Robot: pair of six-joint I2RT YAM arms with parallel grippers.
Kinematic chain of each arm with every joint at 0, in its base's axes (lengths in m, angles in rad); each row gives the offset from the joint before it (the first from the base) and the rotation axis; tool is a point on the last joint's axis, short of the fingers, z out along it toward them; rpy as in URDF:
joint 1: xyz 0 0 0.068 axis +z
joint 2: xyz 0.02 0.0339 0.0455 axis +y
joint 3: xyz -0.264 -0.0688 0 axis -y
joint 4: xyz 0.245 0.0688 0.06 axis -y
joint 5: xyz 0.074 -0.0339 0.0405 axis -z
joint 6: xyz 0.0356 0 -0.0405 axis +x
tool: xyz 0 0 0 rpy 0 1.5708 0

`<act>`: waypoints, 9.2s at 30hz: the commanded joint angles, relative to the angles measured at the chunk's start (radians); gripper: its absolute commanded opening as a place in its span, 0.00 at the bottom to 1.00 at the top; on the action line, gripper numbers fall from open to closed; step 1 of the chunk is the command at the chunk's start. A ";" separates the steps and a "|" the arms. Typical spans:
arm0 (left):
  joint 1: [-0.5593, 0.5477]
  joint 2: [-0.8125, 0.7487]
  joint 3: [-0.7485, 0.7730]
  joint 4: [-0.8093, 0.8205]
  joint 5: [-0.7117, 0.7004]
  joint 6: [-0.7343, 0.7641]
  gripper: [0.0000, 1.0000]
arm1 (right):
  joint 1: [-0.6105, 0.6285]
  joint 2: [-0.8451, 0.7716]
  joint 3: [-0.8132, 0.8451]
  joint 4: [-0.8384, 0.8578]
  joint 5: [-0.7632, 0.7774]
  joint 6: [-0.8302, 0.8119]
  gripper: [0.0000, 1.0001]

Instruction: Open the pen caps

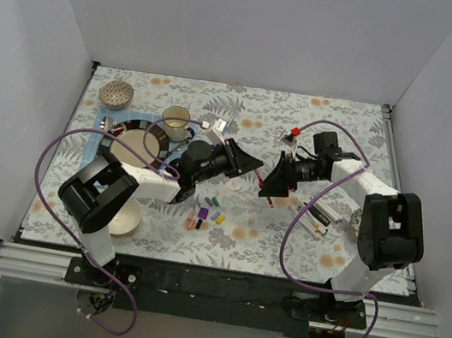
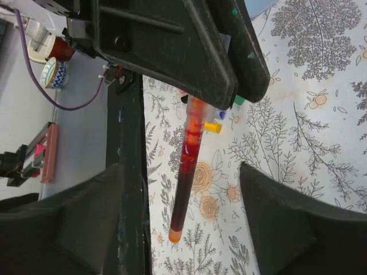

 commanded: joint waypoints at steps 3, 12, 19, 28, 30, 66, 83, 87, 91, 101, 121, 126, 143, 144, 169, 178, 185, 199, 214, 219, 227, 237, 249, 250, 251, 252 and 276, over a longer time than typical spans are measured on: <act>-0.007 -0.019 0.035 0.048 -0.017 0.016 0.00 | 0.028 0.024 -0.004 0.064 -0.062 0.073 0.38; 0.111 -0.108 0.095 -0.029 -0.164 0.103 0.00 | 0.058 0.036 -0.009 0.054 -0.077 0.073 0.01; 0.258 -0.166 0.250 -0.171 -0.167 0.148 0.00 | 0.069 0.033 0.000 0.028 -0.079 0.050 0.01; 0.297 -0.278 0.238 -0.584 -0.068 0.174 0.00 | 0.061 -0.039 0.052 -0.029 0.339 -0.028 0.01; 0.285 -0.308 0.194 -0.680 -0.029 0.222 0.00 | 0.060 -0.068 0.029 -0.007 0.530 -0.036 0.01; 0.038 -0.273 0.019 -1.118 -0.351 0.461 0.00 | -0.090 -0.151 -0.130 -0.068 1.050 -0.171 0.05; 0.034 -0.217 0.052 -1.136 -0.360 0.470 0.05 | -0.103 -0.190 -0.166 -0.062 1.043 -0.177 0.36; 0.030 -0.200 0.074 -1.147 -0.376 0.476 0.07 | -0.103 -0.226 -0.167 -0.061 1.024 -0.182 0.38; 0.025 -0.171 0.100 -1.156 -0.380 0.484 0.11 | -0.103 -0.251 -0.172 -0.055 1.001 -0.183 0.39; 0.013 -0.138 0.140 -1.190 -0.412 0.487 0.32 | -0.106 -0.272 -0.175 -0.048 0.989 -0.186 0.39; 0.021 -0.186 0.473 -1.242 -0.374 0.743 0.98 | -0.094 -0.423 -0.202 -0.007 0.485 -0.470 0.93; 0.068 -0.310 0.385 -1.191 -0.302 0.862 0.98 | -0.080 -0.300 -0.121 -0.077 0.331 -0.776 0.97; 0.076 -0.813 -0.009 -1.119 -0.541 0.846 0.98 | 0.213 0.433 0.693 -0.111 0.691 -0.610 0.88; 0.076 -0.816 -0.008 -1.118 -0.540 0.847 0.98 | 0.218 0.459 0.722 -0.114 0.694 -0.608 0.87; 0.082 -0.852 -0.026 -1.119 -0.532 0.867 0.98 | 0.273 0.854 1.152 -0.209 0.697 -0.519 0.48; 0.090 -0.865 -0.026 -1.115 -0.485 0.856 0.98 | 0.275 0.799 1.063 -0.274 0.765 -0.496 0.01; 0.198 -0.901 -0.040 -1.052 -0.273 0.722 0.98 | 0.273 0.585 0.656 -0.165 0.835 -0.394 0.01; 0.226 -0.610 -0.261 -0.462 0.031 -0.072 0.94 | 0.200 0.191 0.210 0.011 0.662 -0.166 0.01; 0.148 -0.099 -0.086 -0.299 -0.064 -0.253 0.89 | 0.107 0.134 0.178 0.008 0.316 -0.056 0.01; 0.133 -0.017 -0.021 -0.302 -0.061 -0.263 0.82 | 0.104 0.146 0.174 0.002 0.262 -0.047 0.01; 0.105 0.017 -0.009 -0.277 -0.069 -0.274 0.58 | 0.094 0.150 0.154 0.051 0.237 0.004 0.01; 0.099 0.035 0.011 -0.270 -0.047 -0.270 0.21 | 0.081 0.145 0.129 0.094 0.245 0.050 0.01; 0.088 0.003 -0.061 -0.014 0.098 -0.087 0.00 | 0.081 0.110 0.135 0.028 0.185 -0.074 0.51; 0.087 0.000 -0.066 -0.004 0.109 -0.076 0.00 | 0.081 0.107 0.125 0.034 0.179 -0.073 0.54; 0.087 -0.002 -0.064 -0.003 0.135 -0.064 0.00 | 0.081 0.105 0.123 0.040 0.165 -0.071 0.56; 0.082 -0.002 -0.064 0.002 0.144 -0.041 0.00 | 0.081 0.105 0.123 0.041 0.154 -0.068 0.57; 0.433 -0.325 0.035 -0.225 -0.087 0.160 0.00 | 0.121 0.084 0.086 -0.055 0.131 -0.107 0.01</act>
